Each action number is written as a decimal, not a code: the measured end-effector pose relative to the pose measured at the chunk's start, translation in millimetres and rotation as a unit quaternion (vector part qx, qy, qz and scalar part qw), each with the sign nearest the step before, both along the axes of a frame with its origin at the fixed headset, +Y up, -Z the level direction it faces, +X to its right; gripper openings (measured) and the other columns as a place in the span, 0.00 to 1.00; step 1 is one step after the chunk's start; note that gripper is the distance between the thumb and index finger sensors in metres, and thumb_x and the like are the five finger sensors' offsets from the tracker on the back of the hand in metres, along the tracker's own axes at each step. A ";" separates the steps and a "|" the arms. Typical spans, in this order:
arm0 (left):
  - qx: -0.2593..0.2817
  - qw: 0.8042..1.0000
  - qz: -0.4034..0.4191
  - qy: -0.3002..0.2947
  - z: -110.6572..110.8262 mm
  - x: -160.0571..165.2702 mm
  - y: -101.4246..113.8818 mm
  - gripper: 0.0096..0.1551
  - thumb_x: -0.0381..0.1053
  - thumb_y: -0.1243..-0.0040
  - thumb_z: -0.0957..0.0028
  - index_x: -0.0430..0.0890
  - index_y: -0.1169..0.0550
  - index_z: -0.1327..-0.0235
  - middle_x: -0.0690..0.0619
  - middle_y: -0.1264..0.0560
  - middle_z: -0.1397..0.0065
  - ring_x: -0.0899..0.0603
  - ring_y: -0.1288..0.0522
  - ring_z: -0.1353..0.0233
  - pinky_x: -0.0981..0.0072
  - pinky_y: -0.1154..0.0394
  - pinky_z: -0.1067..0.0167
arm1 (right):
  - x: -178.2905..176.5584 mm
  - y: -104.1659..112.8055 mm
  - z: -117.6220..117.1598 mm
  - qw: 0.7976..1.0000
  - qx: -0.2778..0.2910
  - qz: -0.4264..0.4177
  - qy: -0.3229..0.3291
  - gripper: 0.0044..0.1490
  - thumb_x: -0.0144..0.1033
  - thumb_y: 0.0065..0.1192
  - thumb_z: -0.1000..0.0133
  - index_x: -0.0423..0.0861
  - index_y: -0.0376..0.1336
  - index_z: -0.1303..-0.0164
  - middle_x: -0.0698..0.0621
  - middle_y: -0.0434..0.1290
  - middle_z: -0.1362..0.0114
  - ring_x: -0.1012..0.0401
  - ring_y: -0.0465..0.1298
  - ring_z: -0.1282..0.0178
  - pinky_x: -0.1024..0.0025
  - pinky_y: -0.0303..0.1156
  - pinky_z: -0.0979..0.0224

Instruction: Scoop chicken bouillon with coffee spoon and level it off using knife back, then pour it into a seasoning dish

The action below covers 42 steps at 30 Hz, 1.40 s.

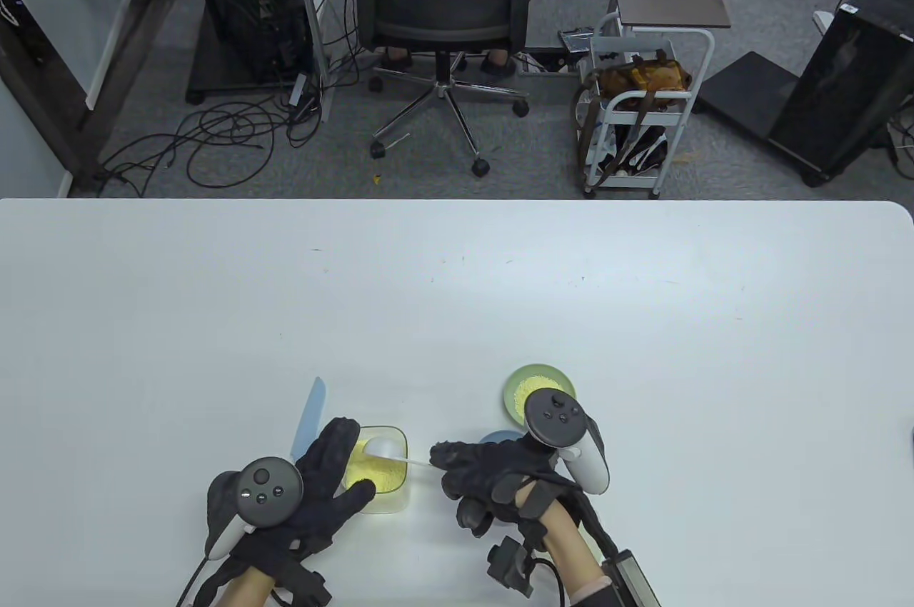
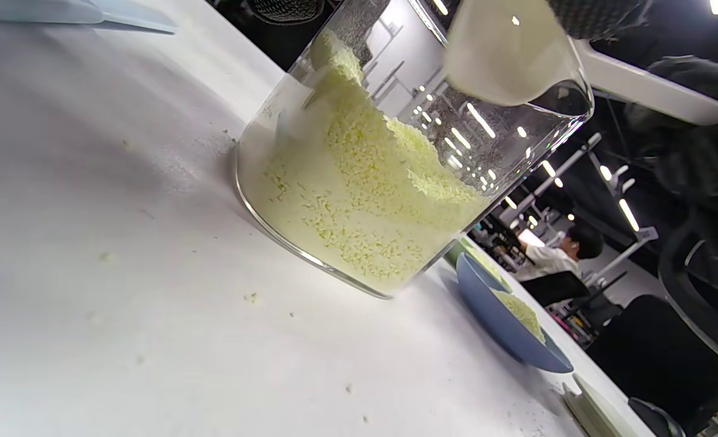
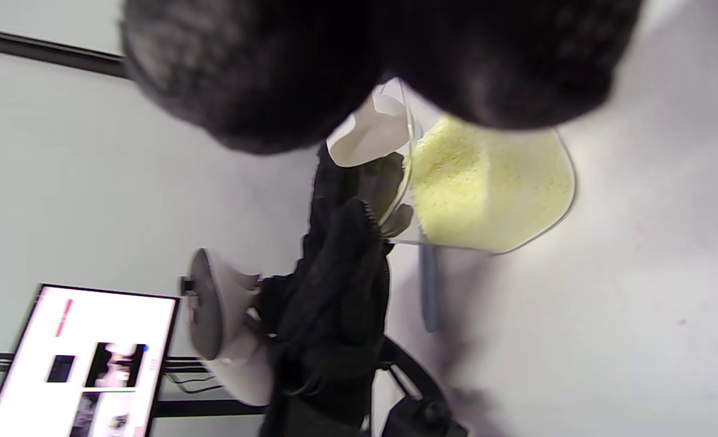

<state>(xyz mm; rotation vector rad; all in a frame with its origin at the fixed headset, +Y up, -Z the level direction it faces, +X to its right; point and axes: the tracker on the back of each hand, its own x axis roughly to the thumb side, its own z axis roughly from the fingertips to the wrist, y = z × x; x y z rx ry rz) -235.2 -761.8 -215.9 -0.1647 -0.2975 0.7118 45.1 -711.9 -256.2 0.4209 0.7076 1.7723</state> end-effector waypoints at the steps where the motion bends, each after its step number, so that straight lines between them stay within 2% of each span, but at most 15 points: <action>1: -0.002 1.000 0.004 -0.001 -0.2 -0.1 -0.4 0.53 0.70 0.48 0.50 0.50 0.53 0.19 0.44 0.51 0.13 0.37 0.45 0.13 0.32 0.48 0.25 | -4.6 0.3 -3.4 1.000 0.013 0.026 -0.004 0.27 0.24 0.60 0.51 0.30 0.57 0.44 0.26 0.64 0.52 0.66 0.77 0.74 0.68 0.78 0.72; 4: -0.007 1.000 0.009 -0.002 -0.6 -0.5 -0.4 0.52 0.69 0.47 0.49 0.50 0.53 0.19 0.44 0.51 0.13 0.37 0.45 0.13 0.32 0.48 0.25 | -15.6 4.2 -11.3 0.996 0.053 0.074 -0.022 0.26 0.23 0.61 0.54 0.31 0.60 0.46 0.26 0.65 0.53 0.65 0.77 0.76 0.67 0.77 0.74; 7: -0.010 1.000 0.012 -0.003 -0.9 -0.9 -0.6 0.52 0.69 0.47 0.50 0.51 0.53 0.19 0.44 0.51 0.13 0.37 0.45 0.13 0.32 0.48 0.25 | -30.0 8.7 -16.5 0.993 0.052 0.106 -0.014 0.26 0.21 0.62 0.56 0.29 0.62 0.48 0.25 0.66 0.55 0.65 0.77 0.79 0.67 0.77 0.77; 9: -0.011 1.000 0.013 -0.004 -1.0 -1.2 -0.3 0.52 0.69 0.46 0.49 0.51 0.53 0.19 0.44 0.51 0.13 0.37 0.44 0.13 0.32 0.48 0.25 | -40.6 16.5 -19.9 0.990 0.054 0.128 0.000 0.26 0.19 0.63 0.56 0.27 0.62 0.49 0.24 0.67 0.57 0.67 0.76 0.83 0.70 0.77 0.83; 12: -0.015 1.000 0.015 -0.005 -1.4 -1.4 -0.4 0.52 0.68 0.46 0.49 0.51 0.53 0.19 0.44 0.51 0.13 0.37 0.44 0.14 0.32 0.48 0.25 | -52.5 25.8 -21.4 0.976 0.068 0.209 0.003 0.26 0.17 0.65 0.60 0.26 0.65 0.52 0.24 0.68 0.59 0.67 0.76 0.87 0.70 0.76 0.87; 13: -0.016 1.000 0.015 -0.005 -1.5 -1.5 -0.5 0.52 0.68 0.46 0.49 0.51 0.53 0.19 0.44 0.51 0.13 0.37 0.44 0.14 0.32 0.48 0.25 | -55.8 27.3 -21.8 0.974 0.070 0.215 0.022 0.26 0.18 0.65 0.60 0.26 0.65 0.53 0.24 0.69 0.60 0.68 0.76 0.88 0.71 0.76 0.88; 15: -0.018 1.000 0.016 -0.006 -1.5 -1.6 -0.2 0.52 0.68 0.46 0.49 0.51 0.53 0.19 0.44 0.51 0.13 0.36 0.44 0.14 0.32 0.48 0.25 | -66.5 26.3 -19.0 0.969 0.051 0.239 0.034 0.26 0.16 0.65 0.60 0.25 0.65 0.53 0.23 0.69 0.60 0.67 0.76 0.89 0.71 0.76 0.90; 16: -0.019 1.000 0.016 -0.006 -1.6 -1.4 -0.4 0.52 0.68 0.46 0.49 0.51 0.53 0.19 0.43 0.51 0.13 0.37 0.44 0.14 0.32 0.48 0.25 | -71.8 26.3 -19.6 0.969 0.049 0.233 0.062 0.26 0.16 0.65 0.62 0.23 0.65 0.55 0.23 0.69 0.62 0.69 0.76 0.90 0.72 0.76 0.92; 17: -0.018 1.000 0.016 -0.006 -1.5 -1.9 -0.5 0.52 0.68 0.46 0.49 0.51 0.53 0.19 0.43 0.51 0.13 0.36 0.43 0.14 0.32 0.48 0.25 | -72.7 27.3 -18.5 0.968 0.033 0.241 0.057 0.26 0.16 0.64 0.61 0.23 0.65 0.54 0.23 0.69 0.62 0.69 0.76 0.90 0.73 0.76 0.92; 19: -0.019 1.000 0.016 -0.006 -1.7 -1.8 -0.6 0.52 0.68 0.46 0.49 0.51 0.53 0.19 0.43 0.51 0.13 0.36 0.43 0.14 0.32 0.48 0.26 | -73.8 24.3 -19.9 0.972 0.029 0.227 0.058 0.25 0.17 0.64 0.60 0.22 0.64 0.55 0.23 0.71 0.64 0.71 0.76 0.91 0.74 0.77 0.93; 24: -0.022 1.000 0.018 -0.006 -1.8 -2.0 -0.7 0.52 0.68 0.46 0.49 0.52 0.53 0.19 0.44 0.51 0.13 0.36 0.43 0.14 0.32 0.48 0.25 | -64.0 4.1 -21.9 0.985 -0.067 0.130 0.091 0.25 0.19 0.59 0.54 0.21 0.59 0.53 0.26 0.73 0.67 0.75 0.77 0.88 0.76 0.80 0.92; 29: -0.023 1.000 0.016 -0.007 -2.2 -2.2 -0.6 0.52 0.68 0.46 0.49 0.52 0.53 0.19 0.44 0.51 0.13 0.36 0.43 0.14 0.33 0.48 0.25 | -52.9 -16.1 -18.8 0.987 -0.149 0.009 0.057 0.24 0.18 0.57 0.51 0.21 0.56 0.53 0.26 0.73 0.67 0.75 0.78 0.87 0.75 0.81 0.90; 32: -0.024 1.000 0.015 -0.007 -2.3 -2.2 -0.6 0.52 0.68 0.46 0.49 0.52 0.53 0.19 0.44 0.51 0.13 0.36 0.43 0.14 0.33 0.47 0.25 | -47.9 -25.4 -14.9 0.982 -0.174 -0.051 0.051 0.24 0.19 0.55 0.49 0.21 0.53 0.51 0.26 0.73 0.66 0.76 0.79 0.85 0.76 0.82 0.87; 38: -0.025 1.000 0.015 -0.008 -2.6 -2.1 -0.9 0.52 0.68 0.46 0.49 0.52 0.53 0.19 0.44 0.51 0.13 0.36 0.43 0.14 0.33 0.47 0.25 | -27.3 -40.4 -8.0 0.974 -0.190 -0.119 0.012 0.25 0.20 0.54 0.48 0.21 0.53 0.50 0.27 0.73 0.65 0.76 0.79 0.84 0.76 0.83 0.86; 42: -0.030 0.999 0.017 -0.009 -2.6 -2.2 -1.0 0.52 0.68 0.46 0.49 0.52 0.53 0.19 0.43 0.51 0.13 0.36 0.43 0.14 0.33 0.48 0.25 | -15.5 -50.1 -2.6 0.962 -0.201 -0.184 -0.010 0.25 0.20 0.54 0.48 0.21 0.52 0.49 0.27 0.72 0.64 0.76 0.79 0.83 0.76 0.83 0.85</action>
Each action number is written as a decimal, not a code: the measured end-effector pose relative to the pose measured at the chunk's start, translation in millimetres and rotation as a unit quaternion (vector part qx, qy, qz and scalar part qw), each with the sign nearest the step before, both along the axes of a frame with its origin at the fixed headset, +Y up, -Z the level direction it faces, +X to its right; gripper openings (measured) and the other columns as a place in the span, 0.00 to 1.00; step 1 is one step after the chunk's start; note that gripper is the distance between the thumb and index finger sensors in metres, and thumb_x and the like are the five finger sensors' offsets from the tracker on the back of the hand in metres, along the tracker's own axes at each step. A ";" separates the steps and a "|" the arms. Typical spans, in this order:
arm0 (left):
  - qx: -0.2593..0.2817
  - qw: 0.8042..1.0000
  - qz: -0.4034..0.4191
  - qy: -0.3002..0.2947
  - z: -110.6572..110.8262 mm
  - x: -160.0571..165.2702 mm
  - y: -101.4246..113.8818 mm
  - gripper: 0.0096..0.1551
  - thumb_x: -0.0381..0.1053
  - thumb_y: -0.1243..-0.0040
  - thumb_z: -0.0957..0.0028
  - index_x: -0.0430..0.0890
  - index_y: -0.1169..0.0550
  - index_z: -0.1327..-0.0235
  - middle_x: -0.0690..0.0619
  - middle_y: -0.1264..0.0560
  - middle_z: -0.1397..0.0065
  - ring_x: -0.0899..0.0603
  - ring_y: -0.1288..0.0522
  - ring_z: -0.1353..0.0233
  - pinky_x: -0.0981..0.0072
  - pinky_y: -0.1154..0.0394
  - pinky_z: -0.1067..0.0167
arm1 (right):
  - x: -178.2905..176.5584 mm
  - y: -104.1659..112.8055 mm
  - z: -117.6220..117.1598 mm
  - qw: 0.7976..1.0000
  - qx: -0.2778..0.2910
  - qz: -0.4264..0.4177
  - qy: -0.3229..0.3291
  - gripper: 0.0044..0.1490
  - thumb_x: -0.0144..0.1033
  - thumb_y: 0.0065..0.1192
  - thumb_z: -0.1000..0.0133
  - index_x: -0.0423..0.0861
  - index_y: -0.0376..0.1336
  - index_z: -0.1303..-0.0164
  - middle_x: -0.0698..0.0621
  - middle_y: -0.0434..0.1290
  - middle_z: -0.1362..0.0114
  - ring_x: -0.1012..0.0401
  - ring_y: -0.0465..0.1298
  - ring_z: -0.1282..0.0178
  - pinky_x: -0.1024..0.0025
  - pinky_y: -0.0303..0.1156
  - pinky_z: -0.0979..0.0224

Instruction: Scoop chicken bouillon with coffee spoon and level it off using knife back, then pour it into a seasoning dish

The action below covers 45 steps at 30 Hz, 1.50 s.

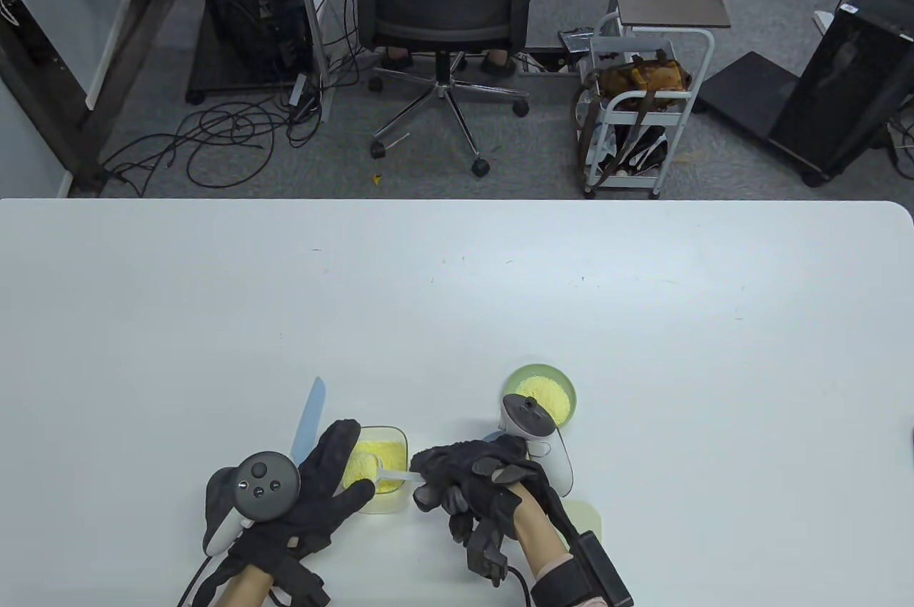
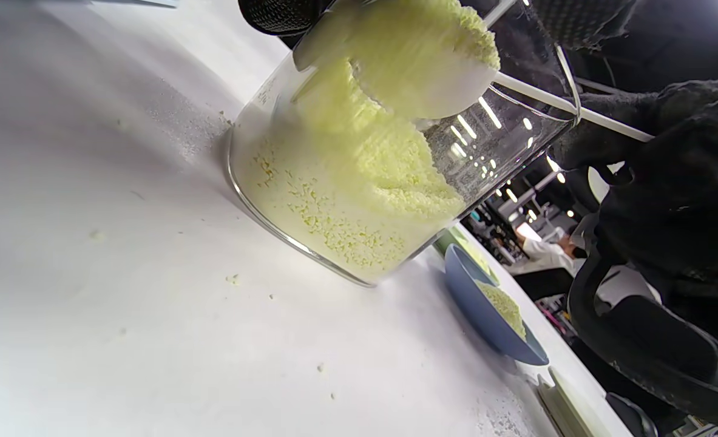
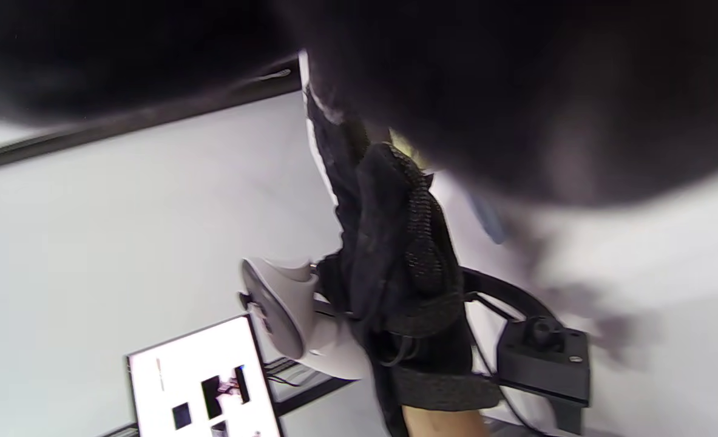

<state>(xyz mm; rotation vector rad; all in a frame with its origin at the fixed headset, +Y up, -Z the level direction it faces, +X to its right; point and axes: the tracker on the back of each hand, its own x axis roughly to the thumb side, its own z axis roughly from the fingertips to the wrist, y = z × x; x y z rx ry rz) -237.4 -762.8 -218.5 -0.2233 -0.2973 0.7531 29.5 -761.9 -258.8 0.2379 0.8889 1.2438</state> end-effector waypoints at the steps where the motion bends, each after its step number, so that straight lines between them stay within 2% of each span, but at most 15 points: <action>1: 0.003 1.000 0.001 0.002 -0.2 -0.7 0.3 0.51 0.68 0.46 0.49 0.52 0.53 0.19 0.43 0.51 0.13 0.36 0.43 0.14 0.33 0.48 0.25 | 1.2 -0.5 0.4 1.000 0.000 -0.004 -0.003 0.25 0.20 0.54 0.48 0.21 0.52 0.49 0.27 0.72 0.64 0.76 0.79 0.83 0.76 0.83 0.84; 4: 0.005 1.000 0.006 0.000 -1.4 -6.4 3.7 0.52 0.71 0.49 0.49 0.52 0.53 0.18 0.40 0.49 0.13 0.35 0.43 0.14 0.32 0.49 0.25 | 7.4 1.1 1.9 1.000 0.007 -0.018 -0.011 0.25 0.20 0.54 0.48 0.21 0.52 0.49 0.28 0.72 0.63 0.76 0.79 0.83 0.76 0.83 0.84; 7: 0.022 0.998 0.061 0.027 -1.1 -18.5 11.7 0.52 0.73 0.52 0.50 0.52 0.53 0.18 0.39 0.49 0.14 0.34 0.43 0.15 0.32 0.49 0.25 | 13.9 7.2 2.2 0.999 0.019 -0.036 -0.023 0.25 0.21 0.54 0.47 0.21 0.52 0.49 0.28 0.72 0.63 0.76 0.79 0.83 0.76 0.83 0.84; 9: 0.046 0.995 0.061 0.065 0.0 -28.5 18.5 0.49 0.70 0.51 0.48 0.51 0.50 0.19 0.39 0.46 0.15 0.34 0.39 0.17 0.33 0.47 0.26 | 17.7 10.6 3.0 0.998 0.023 -0.044 -0.029 0.25 0.21 0.54 0.47 0.21 0.52 0.49 0.28 0.72 0.63 0.76 0.79 0.83 0.76 0.83 0.84; 11: 0.073 0.988 0.024 0.134 2.0 -39.8 23.2 0.45 0.65 0.50 0.47 0.49 0.45 0.20 0.36 0.38 0.19 0.37 0.28 0.27 0.38 0.41 0.28 | 20.8 12.9 4.5 0.998 0.028 -0.049 -0.030 0.25 0.21 0.54 0.47 0.21 0.52 0.49 0.28 0.72 0.63 0.76 0.79 0.83 0.76 0.83 0.84; 13: 0.080 0.974 -0.033 0.210 3.9 -49.4 24.0 0.40 0.60 0.47 0.46 0.45 0.39 0.23 0.35 0.32 0.24 0.38 0.23 0.33 0.40 0.36 0.32 | 22.6 13.8 6.3 0.998 0.029 -0.049 -0.033 0.25 0.21 0.54 0.47 0.21 0.52 0.49 0.28 0.72 0.63 0.76 0.80 0.83 0.76 0.83 0.84; 17: -0.027 0.952 -0.167 0.256 1.4 -57.2 15.1 0.40 0.57 0.41 0.47 0.41 0.36 0.25 0.34 0.28 0.29 0.40 0.21 0.39 0.42 0.33 0.36 | 23.5 14.6 9.3 0.998 0.033 -0.052 -0.032 0.25 0.21 0.54 0.47 0.21 0.52 0.49 0.28 0.72 0.63 0.76 0.80 0.83 0.76 0.83 0.84; 20: -0.091 0.933 -0.246 0.245 -1.7 -54.9 7.0 0.43 0.60 0.37 0.50 0.40 0.34 0.27 0.36 0.25 0.35 0.44 0.20 0.45 0.46 0.31 0.40 | 23.2 15.7 11.1 0.998 0.037 -0.050 -0.030 0.25 0.21 0.54 0.47 0.21 0.52 0.49 0.28 0.72 0.63 0.76 0.80 0.83 0.76 0.83 0.84; 23: -0.126 0.922 -0.287 0.225 -4.3 -52.8 1.5 0.45 0.62 0.35 0.54 0.40 0.33 0.29 0.40 0.24 0.40 0.48 0.20 0.51 0.50 0.28 0.44 | 22.7 16.8 11.6 0.997 0.039 -0.052 -0.031 0.25 0.21 0.54 0.47 0.21 0.52 0.49 0.28 0.72 0.63 0.76 0.80 0.83 0.76 0.83 0.84; 27: -0.128 0.920 -0.299 0.216 -7.7 -49.2 -6.4 0.41 0.60 0.31 0.57 0.39 0.28 0.35 0.44 0.20 0.52 0.53 0.18 0.61 0.55 0.24 0.52 | 22.4 16.8 11.3 0.997 0.041 -0.051 -0.030 0.25 0.21 0.53 0.47 0.21 0.52 0.49 0.28 0.72 0.63 0.76 0.80 0.83 0.77 0.83 0.84; 29: -0.110 0.919 -0.310 0.217 -8.3 -47.7 -6.3 0.41 0.61 0.30 0.59 0.39 0.27 0.37 0.46 0.19 0.55 0.54 0.17 0.64 0.57 0.23 0.55 | 22.4 17.1 11.3 0.997 0.042 -0.051 -0.031 0.25 0.21 0.54 0.47 0.21 0.52 0.49 0.28 0.72 0.63 0.76 0.80 0.83 0.77 0.83 0.84; 37: -0.123 0.925 -0.299 0.200 -10.3 -44.2 -8.9 0.36 0.62 0.29 0.60 0.39 0.22 0.48 0.47 0.17 0.62 0.55 0.17 0.71 0.58 0.21 0.60 | 22.2 17.7 11.8 0.998 0.039 -0.048 -0.032 0.25 0.21 0.53 0.47 0.21 0.52 0.48 0.28 0.72 0.63 0.76 0.80 0.82 0.77 0.83 0.84; 41: -0.125 0.929 -0.288 0.195 -11.4 -39.4 -13.1 0.32 0.63 0.28 0.61 0.39 0.19 0.57 0.49 0.16 0.68 0.56 0.18 0.76 0.59 0.21 0.64 | 21.5 17.7 11.8 0.998 0.039 -0.046 -0.031 0.25 0.21 0.53 0.47 0.21 0.52 0.48 0.28 0.72 0.63 0.76 0.80 0.82 0.77 0.83 0.83; 45: -0.123 0.931 -0.289 0.183 -11.9 -38.1 -13.4 0.29 0.62 0.28 0.60 0.40 0.18 0.60 0.49 0.16 0.69 0.55 0.18 0.77 0.59 0.20 0.64 | 20.0 17.7 12.5 0.998 0.039 -0.040 -0.031 0.26 0.21 0.53 0.47 0.21 0.52 0.48 0.28 0.72 0.63 0.76 0.80 0.82 0.77 0.83 0.83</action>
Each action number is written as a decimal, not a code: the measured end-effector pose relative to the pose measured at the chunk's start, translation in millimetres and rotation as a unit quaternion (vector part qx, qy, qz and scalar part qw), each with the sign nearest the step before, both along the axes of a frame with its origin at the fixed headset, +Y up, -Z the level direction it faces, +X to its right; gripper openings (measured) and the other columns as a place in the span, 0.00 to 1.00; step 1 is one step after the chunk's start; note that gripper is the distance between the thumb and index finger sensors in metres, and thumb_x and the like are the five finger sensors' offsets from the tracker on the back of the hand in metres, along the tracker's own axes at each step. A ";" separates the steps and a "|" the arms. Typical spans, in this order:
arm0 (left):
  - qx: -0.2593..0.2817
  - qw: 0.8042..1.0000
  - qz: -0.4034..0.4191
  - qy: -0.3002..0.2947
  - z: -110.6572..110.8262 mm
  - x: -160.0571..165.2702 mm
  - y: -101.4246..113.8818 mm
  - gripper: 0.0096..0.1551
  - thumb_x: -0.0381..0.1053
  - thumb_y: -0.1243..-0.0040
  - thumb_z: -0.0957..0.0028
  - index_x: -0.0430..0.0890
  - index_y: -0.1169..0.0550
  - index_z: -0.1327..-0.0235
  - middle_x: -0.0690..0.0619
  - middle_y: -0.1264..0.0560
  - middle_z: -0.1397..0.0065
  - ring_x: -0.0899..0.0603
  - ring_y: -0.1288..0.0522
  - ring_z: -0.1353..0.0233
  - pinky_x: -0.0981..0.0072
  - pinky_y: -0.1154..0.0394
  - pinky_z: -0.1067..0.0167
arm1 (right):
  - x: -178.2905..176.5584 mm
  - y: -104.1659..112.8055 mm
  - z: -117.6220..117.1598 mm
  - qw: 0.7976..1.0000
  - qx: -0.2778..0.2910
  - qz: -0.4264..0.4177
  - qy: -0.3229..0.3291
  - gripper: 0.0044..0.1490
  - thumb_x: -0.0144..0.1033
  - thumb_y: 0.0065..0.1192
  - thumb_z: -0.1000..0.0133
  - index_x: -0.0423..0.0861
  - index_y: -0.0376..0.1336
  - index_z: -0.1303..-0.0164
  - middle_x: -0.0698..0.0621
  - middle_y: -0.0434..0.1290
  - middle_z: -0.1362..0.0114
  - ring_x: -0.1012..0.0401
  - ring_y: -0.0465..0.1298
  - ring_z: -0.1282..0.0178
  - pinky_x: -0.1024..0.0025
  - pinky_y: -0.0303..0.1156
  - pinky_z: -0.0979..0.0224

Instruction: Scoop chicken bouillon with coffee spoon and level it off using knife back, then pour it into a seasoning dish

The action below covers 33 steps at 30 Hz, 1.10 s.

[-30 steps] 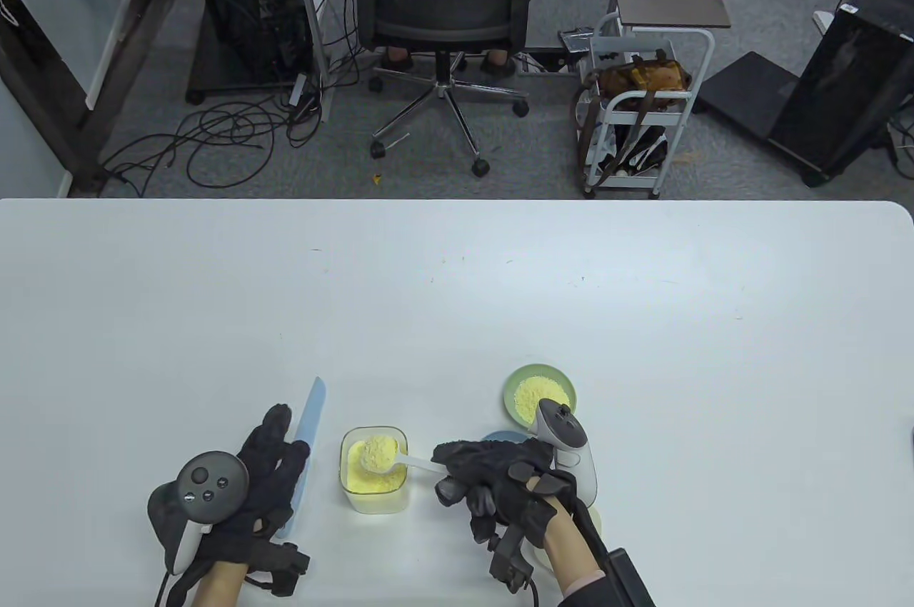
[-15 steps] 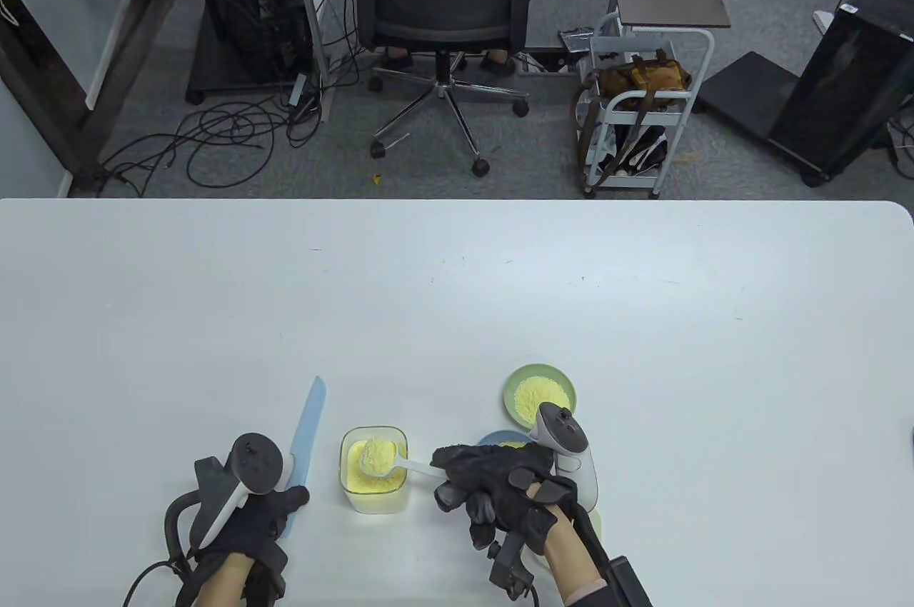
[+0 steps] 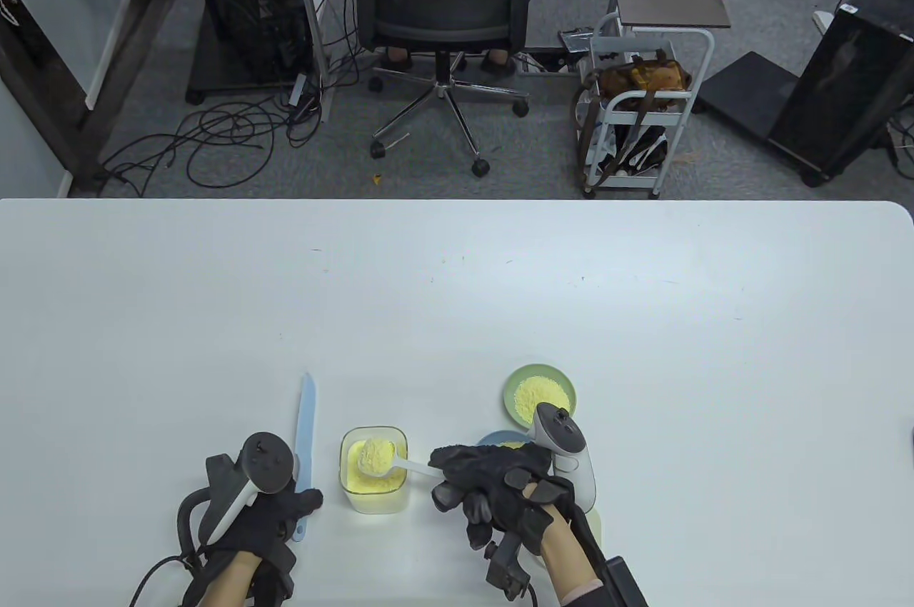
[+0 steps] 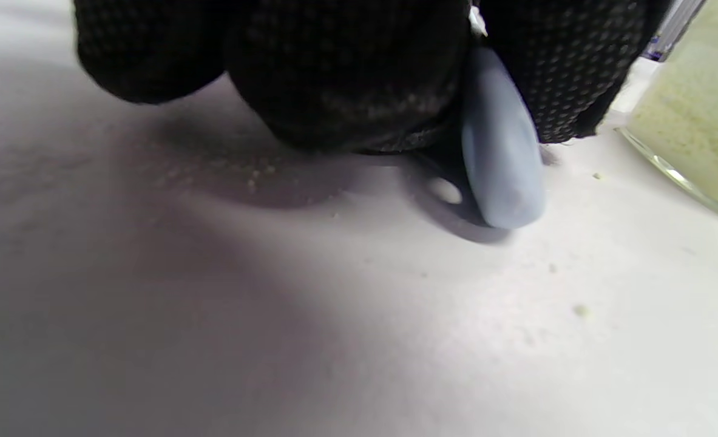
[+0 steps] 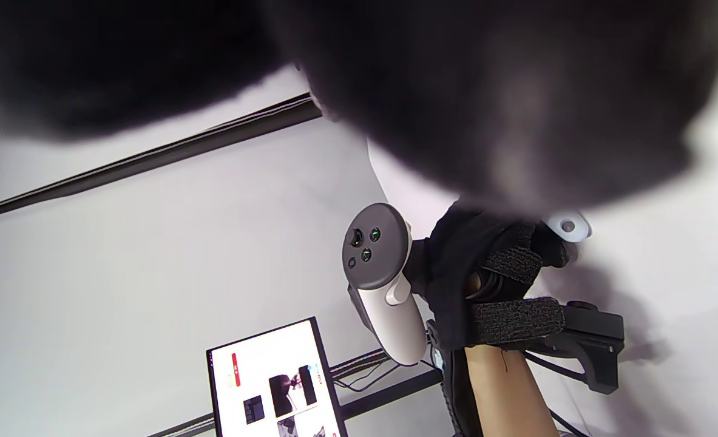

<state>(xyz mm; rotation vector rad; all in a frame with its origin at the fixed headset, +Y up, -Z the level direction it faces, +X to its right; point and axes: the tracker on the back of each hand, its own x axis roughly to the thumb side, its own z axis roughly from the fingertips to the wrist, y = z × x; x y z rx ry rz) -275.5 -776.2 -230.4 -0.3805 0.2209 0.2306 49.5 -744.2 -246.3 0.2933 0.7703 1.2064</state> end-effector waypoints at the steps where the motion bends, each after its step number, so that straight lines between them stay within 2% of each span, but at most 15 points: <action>1: -0.001 1.000 0.001 -0.001 0.2 0.1 0.3 0.29 0.62 0.27 0.60 0.40 0.18 0.60 0.49 0.16 0.70 0.56 0.18 0.78 0.59 0.20 0.64 | -0.4 0.0 0.1 1.000 0.000 0.002 0.000 0.26 0.21 0.53 0.47 0.21 0.52 0.48 0.28 0.72 0.63 0.76 0.80 0.82 0.77 0.83 0.83; 6: 0.022 0.999 0.024 -0.011 2.4 0.0 6.1 0.27 0.61 0.27 0.59 0.41 0.16 0.62 0.49 0.14 0.70 0.55 0.16 0.78 0.60 0.20 0.64 | -1.7 0.3 0.7 1.000 0.002 0.006 -0.004 0.26 0.21 0.53 0.47 0.21 0.52 0.48 0.28 0.72 0.63 0.76 0.80 0.82 0.77 0.83 0.83; 10: 0.084 0.990 0.113 -0.027 12.1 -0.8 35.6 0.27 0.61 0.26 0.60 0.40 0.16 0.62 0.48 0.14 0.70 0.54 0.17 0.78 0.59 0.20 0.64 | 0.0 -0.5 0.7 1.000 0.002 0.009 -0.013 0.26 0.21 0.53 0.47 0.21 0.51 0.48 0.28 0.72 0.63 0.76 0.80 0.82 0.77 0.83 0.83; 12: 0.103 0.978 0.175 -0.054 18.8 0.7 50.8 0.27 0.61 0.26 0.60 0.40 0.16 0.62 0.48 0.14 0.70 0.54 0.16 0.78 0.59 0.20 0.64 | 0.6 -0.9 0.7 1.000 0.002 0.010 -0.017 0.26 0.21 0.53 0.47 0.21 0.51 0.48 0.28 0.72 0.62 0.76 0.80 0.82 0.77 0.83 0.83; 14: 0.103 0.956 0.253 -0.105 25.4 5.8 62.0 0.27 0.60 0.25 0.59 0.40 0.16 0.62 0.48 0.14 0.70 0.54 0.16 0.78 0.59 0.20 0.64 | 0.3 -1.0 0.9 1.000 0.002 0.012 -0.019 0.26 0.21 0.53 0.47 0.21 0.51 0.48 0.28 0.72 0.62 0.76 0.80 0.82 0.77 0.83 0.83; 15: 0.092 0.948 0.276 -0.126 26.8 8.5 64.0 0.27 0.60 0.25 0.59 0.40 0.16 0.62 0.48 0.14 0.70 0.54 0.16 0.78 0.59 0.20 0.64 | 0.2 -1.0 1.1 1.000 0.003 0.013 -0.019 0.26 0.21 0.53 0.47 0.22 0.51 0.48 0.28 0.72 0.62 0.76 0.80 0.82 0.77 0.83 0.83; 17: 0.039 0.920 0.342 -0.188 30.6 20.1 65.6 0.27 0.60 0.25 0.59 0.39 0.16 0.61 0.47 0.14 0.70 0.53 0.16 0.77 0.58 0.20 0.63 | -1.5 -1.2 2.1 1.000 0.004 0.017 -0.018 0.26 0.21 0.53 0.47 0.22 0.51 0.48 0.28 0.72 0.62 0.76 0.80 0.82 0.77 0.83 0.83; 19: 0.020 0.910 0.353 -0.218 31.4 29.2 63.5 0.26 0.60 0.25 0.58 0.39 0.16 0.61 0.47 0.14 0.70 0.53 0.16 0.77 0.58 0.20 0.63 | -3.4 -1.3 3.0 1.000 0.005 0.019 -0.013 0.26 0.21 0.53 0.47 0.22 0.51 0.48 0.28 0.72 0.62 0.76 0.80 0.82 0.77 0.83 0.82; 21: -0.005 0.912 0.335 -0.235 31.1 38.3 57.8 0.26 0.60 0.25 0.58 0.39 0.16 0.61 0.47 0.14 0.69 0.53 0.16 0.77 0.58 0.20 0.63 | -6.0 -1.2 4.2 1.000 0.007 0.020 -0.008 0.26 0.21 0.53 0.47 0.22 0.51 0.48 0.28 0.72 0.62 0.76 0.80 0.82 0.77 0.84 0.82; 24: -0.021 0.928 0.293 -0.231 28.6 42.1 50.3 0.26 0.60 0.26 0.58 0.39 0.16 0.61 0.47 0.14 0.69 0.53 0.16 0.77 0.58 0.20 0.63 | -8.4 -0.3 6.3 1.000 0.009 0.016 -0.001 0.26 0.21 0.53 0.46 0.21 0.51 0.48 0.28 0.72 0.62 0.76 0.80 0.82 0.77 0.83 0.82; 33: -0.030 0.936 0.303 -0.177 19.6 20.8 44.4 0.26 0.59 0.26 0.58 0.39 0.16 0.61 0.47 0.14 0.69 0.53 0.16 0.77 0.58 0.20 0.63 | 0.9 7.8 9.6 0.999 0.025 0.018 -0.011 0.26 0.21 0.53 0.47 0.21 0.51 0.48 0.28 0.72 0.62 0.76 0.80 0.82 0.77 0.83 0.83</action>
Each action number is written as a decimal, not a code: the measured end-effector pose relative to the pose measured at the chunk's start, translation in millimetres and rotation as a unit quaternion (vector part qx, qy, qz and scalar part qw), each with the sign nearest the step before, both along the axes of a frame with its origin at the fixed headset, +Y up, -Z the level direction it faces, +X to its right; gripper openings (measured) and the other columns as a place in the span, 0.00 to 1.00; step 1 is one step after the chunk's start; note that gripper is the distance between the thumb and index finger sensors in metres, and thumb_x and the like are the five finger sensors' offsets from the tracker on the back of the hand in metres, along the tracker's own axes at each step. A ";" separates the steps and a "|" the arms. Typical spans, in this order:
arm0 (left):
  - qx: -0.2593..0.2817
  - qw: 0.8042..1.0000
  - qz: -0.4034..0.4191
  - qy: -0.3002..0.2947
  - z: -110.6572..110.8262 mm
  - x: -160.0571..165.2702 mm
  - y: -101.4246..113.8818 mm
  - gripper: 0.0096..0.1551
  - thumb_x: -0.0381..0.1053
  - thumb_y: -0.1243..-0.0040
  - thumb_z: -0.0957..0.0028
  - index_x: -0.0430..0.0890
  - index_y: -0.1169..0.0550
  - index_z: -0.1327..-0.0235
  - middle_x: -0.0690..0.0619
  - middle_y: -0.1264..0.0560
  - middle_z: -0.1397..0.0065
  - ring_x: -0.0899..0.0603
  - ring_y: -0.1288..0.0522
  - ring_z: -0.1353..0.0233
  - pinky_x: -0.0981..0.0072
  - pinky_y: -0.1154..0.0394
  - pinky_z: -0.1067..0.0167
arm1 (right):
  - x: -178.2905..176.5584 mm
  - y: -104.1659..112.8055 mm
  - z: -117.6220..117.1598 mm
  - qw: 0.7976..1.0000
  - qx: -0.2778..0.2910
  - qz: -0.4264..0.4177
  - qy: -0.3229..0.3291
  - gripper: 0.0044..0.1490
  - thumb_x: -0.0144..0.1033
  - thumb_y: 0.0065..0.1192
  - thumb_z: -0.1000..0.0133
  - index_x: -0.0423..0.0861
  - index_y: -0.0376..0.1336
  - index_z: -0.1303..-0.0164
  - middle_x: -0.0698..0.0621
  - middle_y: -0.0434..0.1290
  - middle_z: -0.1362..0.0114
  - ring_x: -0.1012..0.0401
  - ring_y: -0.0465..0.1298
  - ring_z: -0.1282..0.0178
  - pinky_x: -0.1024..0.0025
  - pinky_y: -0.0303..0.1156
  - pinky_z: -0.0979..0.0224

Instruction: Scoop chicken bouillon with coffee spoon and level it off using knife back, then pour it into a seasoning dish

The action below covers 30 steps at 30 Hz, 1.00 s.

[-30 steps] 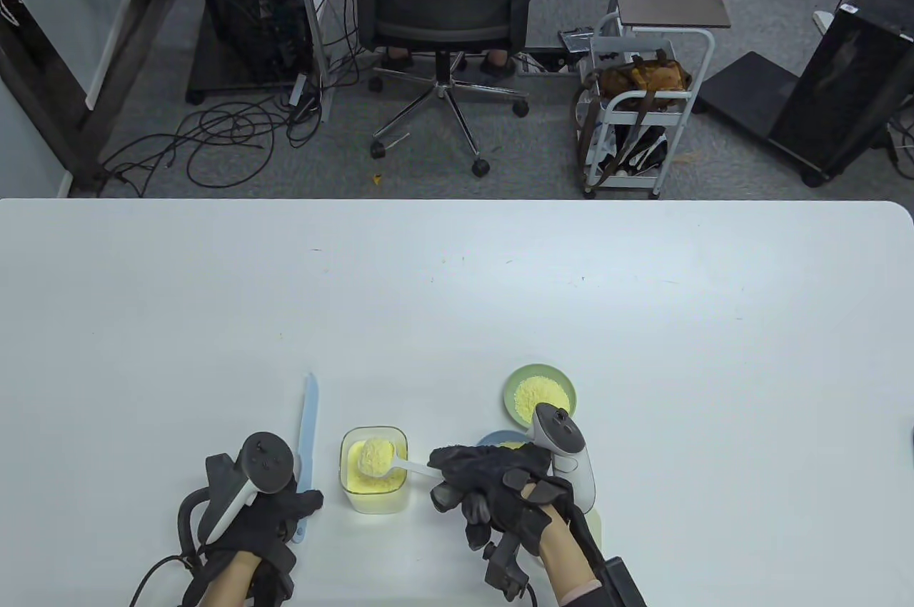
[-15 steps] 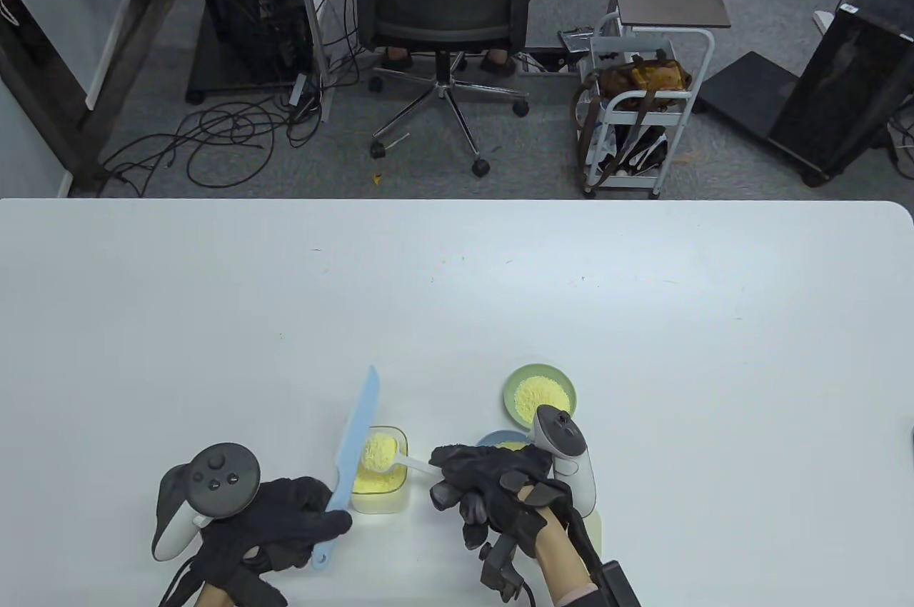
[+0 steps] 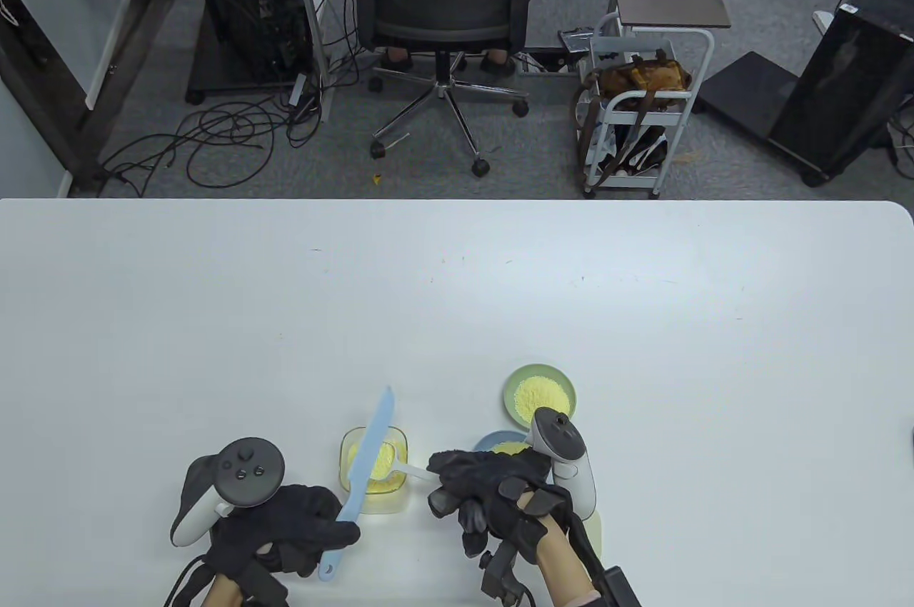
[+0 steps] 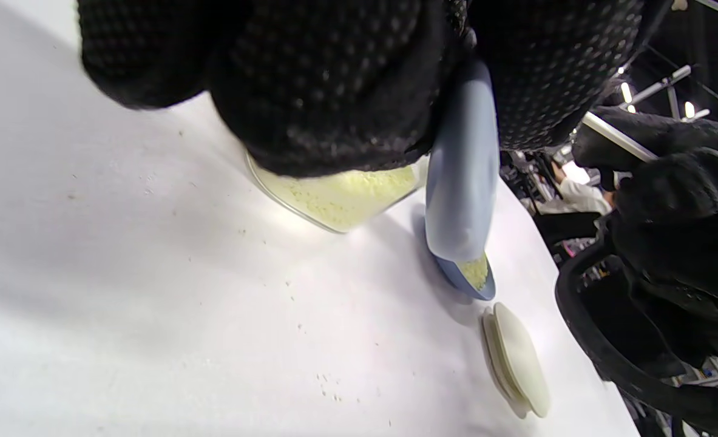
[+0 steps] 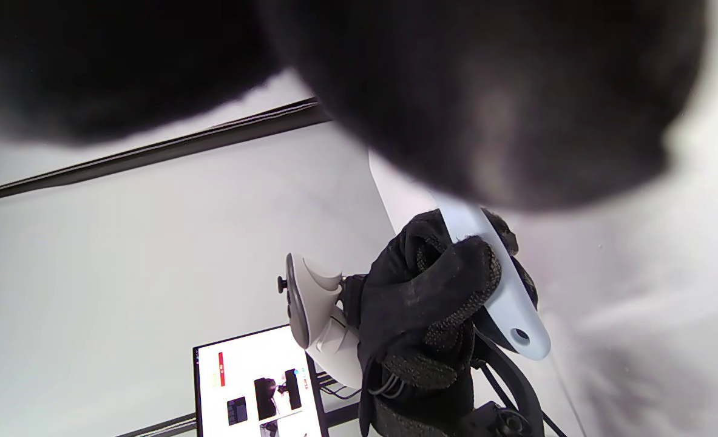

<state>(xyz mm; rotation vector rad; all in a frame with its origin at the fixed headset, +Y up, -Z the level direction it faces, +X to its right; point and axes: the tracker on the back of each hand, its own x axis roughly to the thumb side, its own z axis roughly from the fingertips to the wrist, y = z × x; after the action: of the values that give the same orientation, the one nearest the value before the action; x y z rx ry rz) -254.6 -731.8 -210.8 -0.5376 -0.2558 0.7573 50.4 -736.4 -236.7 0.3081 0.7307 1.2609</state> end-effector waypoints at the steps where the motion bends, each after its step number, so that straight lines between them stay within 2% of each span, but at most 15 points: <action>1: -0.002 1.000 0.005 0.001 -0.6 -2.1 0.3 0.26 0.59 0.26 0.57 0.39 0.16 0.60 0.47 0.14 0.69 0.53 0.16 0.76 0.58 0.20 0.63 | 1.1 0.2 0.4 1.000 0.000 -0.001 -0.002 0.26 0.21 0.53 0.47 0.21 0.51 0.48 0.28 0.72 0.62 0.76 0.80 0.82 0.77 0.83 0.83; 6: 0.002 0.999 0.028 0.030 -2.8 -17.8 4.6 0.26 0.59 0.26 0.57 0.39 0.16 0.59 0.47 0.14 0.68 0.53 0.16 0.76 0.58 0.20 0.62 | 5.5 -0.2 1.7 1.000 -0.001 -0.022 -0.009 0.26 0.21 0.53 0.47 0.21 0.51 0.48 0.28 0.72 0.62 0.76 0.80 0.82 0.77 0.83 0.83; 10: 0.016 0.991 0.019 0.130 -5.5 -36.6 1.2 0.26 0.59 0.28 0.56 0.39 0.17 0.57 0.46 0.14 0.66 0.53 0.15 0.74 0.58 0.20 0.61 | 6.5 -2.0 1.5 1.000 0.004 -0.023 -0.012 0.26 0.22 0.53 0.46 0.22 0.51 0.47 0.29 0.72 0.62 0.76 0.80 0.82 0.77 0.83 0.82; 14: 0.018 0.974 -0.069 0.216 -9.9 -50.3 -11.5 0.26 0.58 0.29 0.56 0.38 0.17 0.57 0.46 0.14 0.66 0.52 0.15 0.74 0.57 0.20 0.61 | 5.4 -5.7 2.6 1.000 0.003 -0.027 -0.003 0.26 0.22 0.53 0.46 0.23 0.51 0.47 0.29 0.72 0.61 0.76 0.80 0.82 0.76 0.83 0.81; 18: -0.036 0.969 -0.132 0.205 -15.7 -46.1 -33.6 0.27 0.58 0.29 0.57 0.39 0.17 0.57 0.46 0.14 0.65 0.52 0.15 0.73 0.58 0.20 0.61 | 5.0 -6.7 3.6 1.000 0.002 -0.031 0.001 0.26 0.23 0.53 0.46 0.23 0.51 0.47 0.29 0.72 0.61 0.76 0.80 0.82 0.76 0.83 0.81; 23: -0.058 0.961 -0.186 0.197 -18.9 -44.6 -44.4 0.27 0.58 0.28 0.60 0.39 0.17 0.58 0.45 0.14 0.66 0.52 0.15 0.74 0.57 0.20 0.61 | 7.5 -5.3 4.1 0.999 0.004 -0.039 -0.002 0.26 0.23 0.53 0.46 0.23 0.51 0.47 0.29 0.72 0.61 0.76 0.80 0.82 0.77 0.83 0.81; 27: -0.041 0.951 -0.234 0.197 -20.2 -42.9 -46.3 0.25 0.59 0.27 0.65 0.42 0.16 0.65 0.47 0.15 0.70 0.54 0.17 0.78 0.59 0.20 0.63 | 10.0 -4.8 5.4 0.999 0.007 -0.044 -0.002 0.26 0.23 0.53 0.46 0.23 0.51 0.47 0.29 0.72 0.61 0.76 0.80 0.82 0.77 0.83 0.81; 30: -0.026 0.944 -0.261 0.200 -19.5 -42.8 -44.9 0.25 0.60 0.27 0.68 0.43 0.16 0.67 0.48 0.15 0.71 0.54 0.17 0.78 0.60 0.20 0.63 | 11.0 -5.1 6.2 0.999 0.007 -0.047 -0.001 0.26 0.23 0.53 0.46 0.22 0.51 0.47 0.29 0.72 0.61 0.76 0.80 0.82 0.77 0.83 0.81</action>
<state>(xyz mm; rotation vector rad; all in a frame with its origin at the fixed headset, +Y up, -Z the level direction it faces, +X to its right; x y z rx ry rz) -297.4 -776.7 -230.3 -0.4615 0.2809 0.3401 61.4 -741.5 -230.6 0.3474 0.6980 1.1779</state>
